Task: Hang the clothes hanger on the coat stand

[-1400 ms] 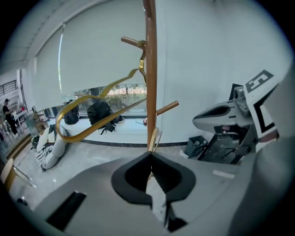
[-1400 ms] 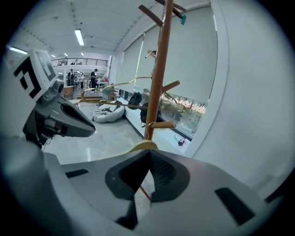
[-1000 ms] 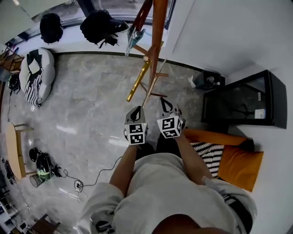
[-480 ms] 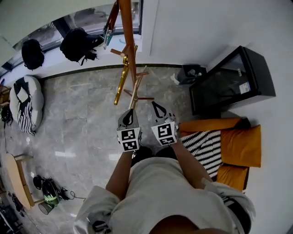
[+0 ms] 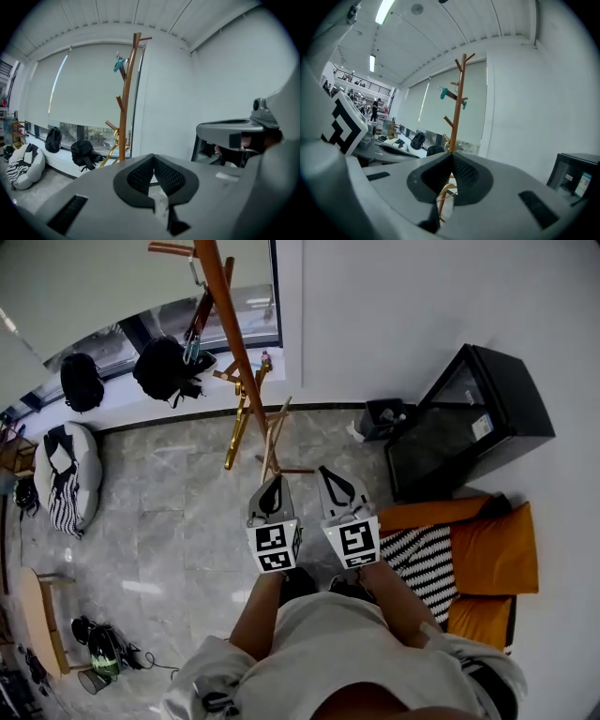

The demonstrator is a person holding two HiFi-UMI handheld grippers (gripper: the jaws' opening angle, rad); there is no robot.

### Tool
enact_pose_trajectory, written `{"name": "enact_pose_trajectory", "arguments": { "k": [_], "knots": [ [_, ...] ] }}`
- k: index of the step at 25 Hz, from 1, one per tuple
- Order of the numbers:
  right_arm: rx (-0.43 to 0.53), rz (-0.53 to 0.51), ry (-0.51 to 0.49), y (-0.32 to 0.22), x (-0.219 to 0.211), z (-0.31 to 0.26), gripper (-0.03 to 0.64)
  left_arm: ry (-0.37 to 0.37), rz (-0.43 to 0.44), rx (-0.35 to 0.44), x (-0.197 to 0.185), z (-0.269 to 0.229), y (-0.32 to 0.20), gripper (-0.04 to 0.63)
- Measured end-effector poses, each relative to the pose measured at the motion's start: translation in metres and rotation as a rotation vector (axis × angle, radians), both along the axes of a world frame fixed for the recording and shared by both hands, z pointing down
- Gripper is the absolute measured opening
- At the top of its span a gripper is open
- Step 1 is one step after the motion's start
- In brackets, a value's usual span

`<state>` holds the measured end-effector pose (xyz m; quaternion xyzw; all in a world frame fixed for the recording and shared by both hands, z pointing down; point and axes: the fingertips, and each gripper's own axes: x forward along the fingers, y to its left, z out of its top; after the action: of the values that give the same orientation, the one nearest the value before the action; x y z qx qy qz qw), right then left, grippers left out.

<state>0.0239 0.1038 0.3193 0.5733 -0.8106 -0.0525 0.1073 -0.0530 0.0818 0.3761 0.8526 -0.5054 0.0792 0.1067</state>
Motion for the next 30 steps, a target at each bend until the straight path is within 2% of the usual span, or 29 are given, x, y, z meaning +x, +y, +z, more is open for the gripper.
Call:
{"name": "enact_pose_trajectory", "arguments": {
  "k": [3,6,13,18,26,30],
  "knots": [
    [0.030,-0.004,-0.046,0.028,0.019,-0.017,0.005,0.026,-0.002,0.055,0.018,-0.026,0.030,0.009],
    [0.048,-0.013,-0.077,0.050,0.034,-0.027,0.005,0.013,-0.005,0.094,0.031,-0.043,0.057,0.009],
    [0.078,-0.054,-0.074,0.095,0.047,-0.041,0.005,-0.010,-0.089,0.137,0.032,-0.063,0.111,0.009],
    [0.098,-0.070,-0.085,0.103,0.061,-0.054,0.005,-0.014,-0.135,0.174,0.037,-0.082,0.122,0.009],
    [0.130,-0.088,-0.078,0.117,0.075,-0.063,0.005,-0.027,-0.118,0.228,0.058,-0.099,0.140,0.009],
    [0.164,-0.095,-0.088,0.119,0.072,-0.065,0.005,-0.041,-0.123,0.244,0.056,-0.101,0.143,0.009]
  ]
}}
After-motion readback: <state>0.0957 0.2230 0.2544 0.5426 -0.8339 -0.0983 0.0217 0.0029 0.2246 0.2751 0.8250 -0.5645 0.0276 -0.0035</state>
